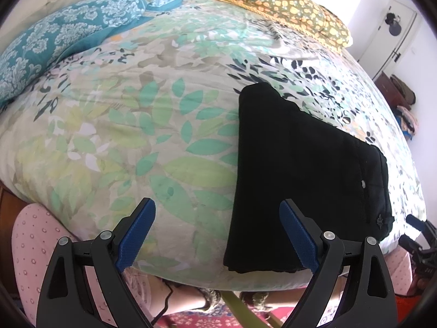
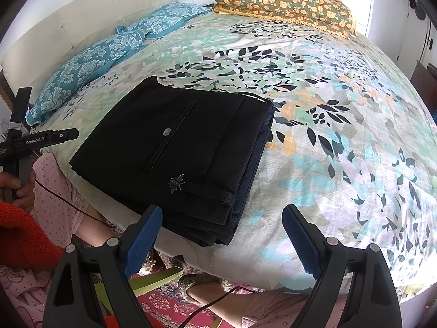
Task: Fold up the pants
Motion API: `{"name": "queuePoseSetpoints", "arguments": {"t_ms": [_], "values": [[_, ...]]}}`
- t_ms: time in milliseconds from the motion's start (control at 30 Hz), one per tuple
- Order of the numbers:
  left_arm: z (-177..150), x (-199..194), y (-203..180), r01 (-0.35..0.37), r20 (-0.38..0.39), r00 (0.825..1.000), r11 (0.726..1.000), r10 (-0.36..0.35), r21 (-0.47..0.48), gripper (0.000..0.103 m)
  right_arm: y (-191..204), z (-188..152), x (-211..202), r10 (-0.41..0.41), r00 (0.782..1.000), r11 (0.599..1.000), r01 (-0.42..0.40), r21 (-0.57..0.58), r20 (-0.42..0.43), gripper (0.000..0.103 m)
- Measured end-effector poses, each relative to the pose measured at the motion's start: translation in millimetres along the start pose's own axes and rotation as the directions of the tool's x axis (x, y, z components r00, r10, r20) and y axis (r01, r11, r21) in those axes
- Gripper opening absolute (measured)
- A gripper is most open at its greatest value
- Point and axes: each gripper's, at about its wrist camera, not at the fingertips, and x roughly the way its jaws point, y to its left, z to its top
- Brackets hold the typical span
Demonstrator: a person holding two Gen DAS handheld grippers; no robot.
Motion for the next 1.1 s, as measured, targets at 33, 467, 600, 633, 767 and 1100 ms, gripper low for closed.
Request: {"name": "queuePoseSetpoints", "arguments": {"t_ms": [33,467,600,633,767,1100], "values": [[0,1,1,0.0,-0.003,1.0,1.0,0.0,-0.006,0.093,0,0,0,0.001,1.0,1.0,-0.001,0.003,0.0,0.089],[17,6,24,0.041,-0.032,0.999,0.998,-0.042,-0.052,0.093,-31,11,-4,0.086,0.996,0.991,-0.087,0.106,0.01,0.089],[46,11,48,0.159,-0.074,0.983,0.982,-0.167,-0.102,0.093,-73,33,-20,0.103,0.99,0.968,-0.123,0.218,0.1,0.09],[51,16,50,0.189,-0.1,0.975,0.976,-0.199,-0.104,0.093,-85,37,-18,0.128,0.986,0.952,-0.154,0.265,0.11,0.092],[63,44,42,0.303,-0.206,0.925,0.947,-0.32,-0.109,0.093,-116,36,18,0.351,0.927,0.81,-0.372,0.453,0.132,0.095],[57,107,8,0.408,-0.325,0.833,0.894,-0.447,-0.183,0.094,-76,28,125,0.633,0.774,0.665,-0.543,0.513,-0.003,0.096]]}}
